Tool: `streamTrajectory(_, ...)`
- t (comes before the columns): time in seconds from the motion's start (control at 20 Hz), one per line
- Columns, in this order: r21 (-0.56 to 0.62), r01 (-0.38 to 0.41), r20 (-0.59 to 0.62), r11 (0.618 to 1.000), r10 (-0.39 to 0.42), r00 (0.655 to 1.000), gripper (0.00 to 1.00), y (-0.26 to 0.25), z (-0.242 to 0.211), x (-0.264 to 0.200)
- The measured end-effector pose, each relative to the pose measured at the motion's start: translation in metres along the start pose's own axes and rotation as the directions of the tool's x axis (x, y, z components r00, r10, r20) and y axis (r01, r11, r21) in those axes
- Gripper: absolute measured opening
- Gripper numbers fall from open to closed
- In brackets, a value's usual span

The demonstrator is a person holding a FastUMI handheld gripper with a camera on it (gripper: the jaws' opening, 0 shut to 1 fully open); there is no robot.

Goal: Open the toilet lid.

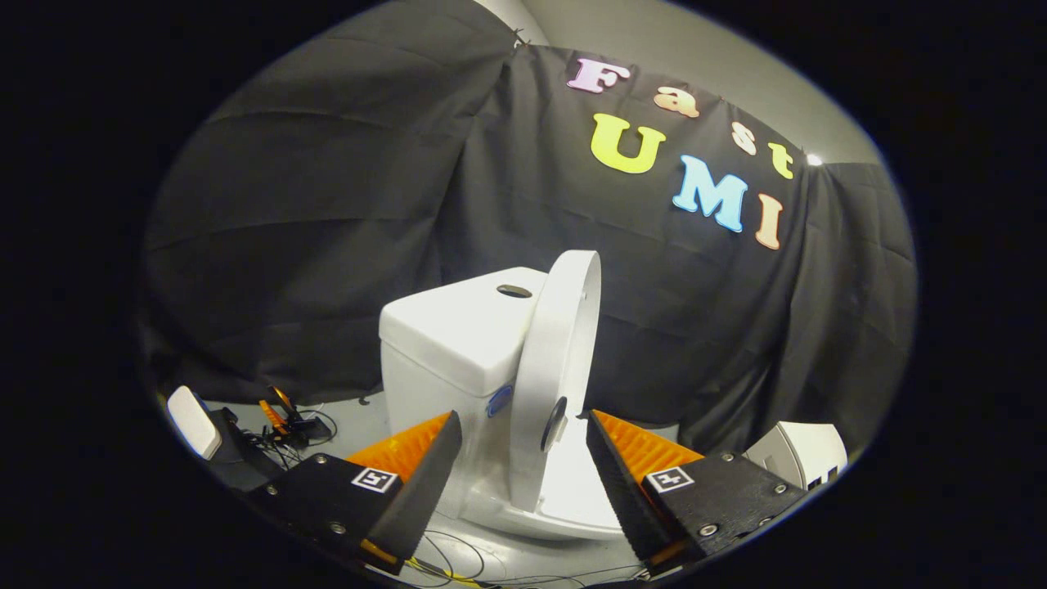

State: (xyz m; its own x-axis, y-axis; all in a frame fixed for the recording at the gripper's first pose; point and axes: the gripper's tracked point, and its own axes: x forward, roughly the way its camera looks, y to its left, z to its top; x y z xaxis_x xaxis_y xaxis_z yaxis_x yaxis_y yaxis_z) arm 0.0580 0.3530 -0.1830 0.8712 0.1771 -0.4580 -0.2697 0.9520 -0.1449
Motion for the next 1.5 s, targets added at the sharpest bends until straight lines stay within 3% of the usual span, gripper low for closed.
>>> streamTrajectory(0.25, 0.105, -0.061, 0.127, 0.993, 0.047, 0.991, 0.95, -0.039, 0.05, -0.043)
streamTrajectory(0.7, 0.244, -0.087, 0.362, 0.966, -0.007, 0.932, 0.95, -0.158, 0.118, -0.13)
streamTrajectory(0.95, 0.191, -0.041, 0.414, 0.981, -0.043, 0.909, 0.95, -0.229, 0.12, -0.162)
streamTrajectory(1.15, 0.187, -0.058, 0.453, 0.981, -0.033, 0.891, 0.95, -0.271, 0.114, -0.175)
streamTrajectory(1.5, 0.207, 0.013, 0.44, 0.978, -0.105, 0.892, 0.95, -0.354, 0.071, -0.171)
